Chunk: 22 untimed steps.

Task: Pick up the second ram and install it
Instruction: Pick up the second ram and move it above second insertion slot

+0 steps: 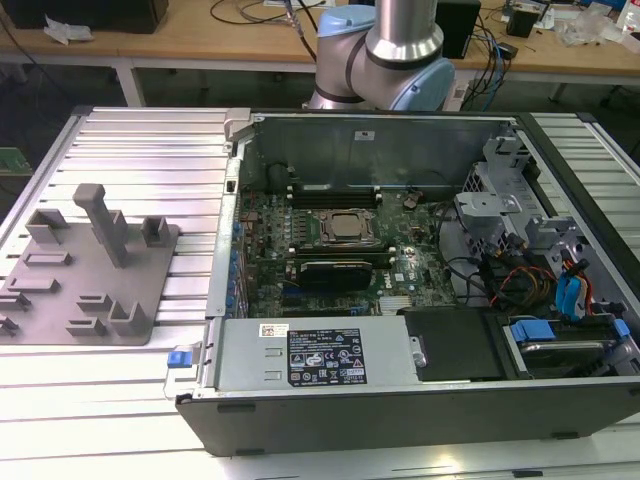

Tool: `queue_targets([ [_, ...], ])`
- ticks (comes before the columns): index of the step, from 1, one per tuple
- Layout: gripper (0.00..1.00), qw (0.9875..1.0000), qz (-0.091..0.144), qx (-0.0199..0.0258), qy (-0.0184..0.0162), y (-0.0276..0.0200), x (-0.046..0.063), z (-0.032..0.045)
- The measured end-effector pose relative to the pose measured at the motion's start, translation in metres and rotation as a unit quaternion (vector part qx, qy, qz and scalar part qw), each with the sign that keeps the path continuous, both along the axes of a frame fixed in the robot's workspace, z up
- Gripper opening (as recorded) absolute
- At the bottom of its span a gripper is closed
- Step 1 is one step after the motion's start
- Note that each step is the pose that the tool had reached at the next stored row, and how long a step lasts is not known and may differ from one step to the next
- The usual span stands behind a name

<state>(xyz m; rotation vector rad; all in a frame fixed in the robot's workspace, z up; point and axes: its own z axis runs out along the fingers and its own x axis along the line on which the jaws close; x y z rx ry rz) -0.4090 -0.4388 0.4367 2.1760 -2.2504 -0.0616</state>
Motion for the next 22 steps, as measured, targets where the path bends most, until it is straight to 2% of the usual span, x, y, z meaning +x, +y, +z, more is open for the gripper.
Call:
queue_targets([
  [15,0.09,1.0,0.0,0.0,0.0,0.0,0.044,0.0],
  [18,0.09,1.0,0.0,0.0,0.0,0.0,0.057,0.0],
  [22,0.09,1.0,0.0,0.0,0.0,0.0,0.083,0.0],
])
